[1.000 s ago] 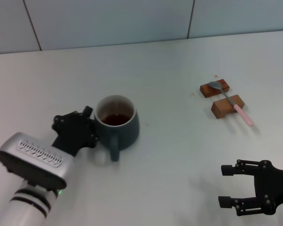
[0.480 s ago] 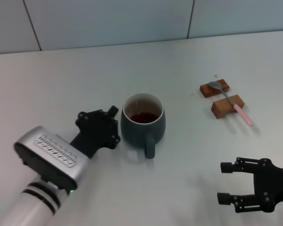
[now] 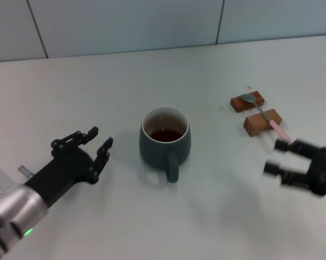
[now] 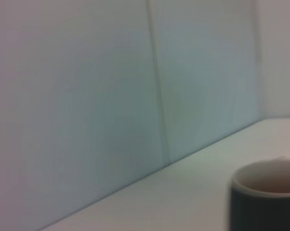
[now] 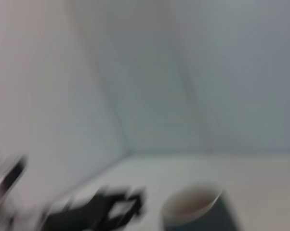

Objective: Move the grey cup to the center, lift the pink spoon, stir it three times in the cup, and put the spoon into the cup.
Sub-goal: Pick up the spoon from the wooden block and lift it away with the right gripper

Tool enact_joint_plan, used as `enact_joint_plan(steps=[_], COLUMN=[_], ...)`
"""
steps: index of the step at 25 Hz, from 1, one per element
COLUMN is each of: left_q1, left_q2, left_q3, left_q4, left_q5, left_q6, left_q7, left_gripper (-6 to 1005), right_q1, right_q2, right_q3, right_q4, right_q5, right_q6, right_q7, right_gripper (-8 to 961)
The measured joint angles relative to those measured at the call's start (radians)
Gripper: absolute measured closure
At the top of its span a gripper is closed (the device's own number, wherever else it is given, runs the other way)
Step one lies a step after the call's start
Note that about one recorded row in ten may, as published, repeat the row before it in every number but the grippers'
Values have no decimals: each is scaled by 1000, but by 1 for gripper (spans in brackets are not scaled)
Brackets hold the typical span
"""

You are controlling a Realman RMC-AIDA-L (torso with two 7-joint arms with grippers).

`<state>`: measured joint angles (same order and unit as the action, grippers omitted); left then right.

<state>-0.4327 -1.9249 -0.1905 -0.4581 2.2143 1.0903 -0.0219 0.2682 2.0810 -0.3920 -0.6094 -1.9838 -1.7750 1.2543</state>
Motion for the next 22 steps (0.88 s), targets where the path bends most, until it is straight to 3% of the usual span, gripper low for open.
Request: enact_joint_plan(steps=[2, 3, 7, 9, 10, 11, 13, 15, 16, 17, 18, 22], left_q1=[-2, -12, -30, -30, -35, -37, -38, -38, -44, -44, -58, -64], left_q2=[4, 4, -13, -13, -28, -60, -100, -100, -126, -126, -144, -142], left_q3=[0, 1, 6, 6, 8, 11, 12, 12, 14, 14, 31, 38], left_q4=[53, 146, 284, 284, 343, 433, 522, 522, 581, 581, 629, 628], left_q5=[90, 210, 305, 305, 324, 339, 340, 340, 341, 341, 342, 342], left_q6=[58, 164, 285, 285, 322, 377, 414, 414, 430, 430, 448, 455], left_q7=[-84, -209, -375, -375, -421, -468, -496, -496, -519, -519, -547, -555], left_gripper=[796, 778, 656, 595, 565, 485, 326, 294, 278, 263, 247, 215], right_q1=[-3, -11, -23, -32, -36, -38, -43, -42, -42, -41, -37, -28], right_q2=[-2, -3, -5, -10, -15, -21, -43, -53, -53, -55, -57, -55], right_q3=[84, 153, 239, 299, 326, 347, 384, 387, 387, 386, 382, 379], right_q4=[33, 55, 76, 104, 123, 145, 228, 260, 260, 271, 282, 298], right_q5=[19, 29, 32, 32, 33, 33, 34, 33, 33, 32, 30, 28], right_q6=[-10, -16, -19, -19, -15, -7, 51, 107, 107, 139, 180, 220], right_q7=[10, 38, 93, 131, 156, 185, 273, 335, 335, 372, 412, 436], right_gripper=[117, 119, 125, 128, 129, 131, 134, 137, 138, 140, 141, 147])
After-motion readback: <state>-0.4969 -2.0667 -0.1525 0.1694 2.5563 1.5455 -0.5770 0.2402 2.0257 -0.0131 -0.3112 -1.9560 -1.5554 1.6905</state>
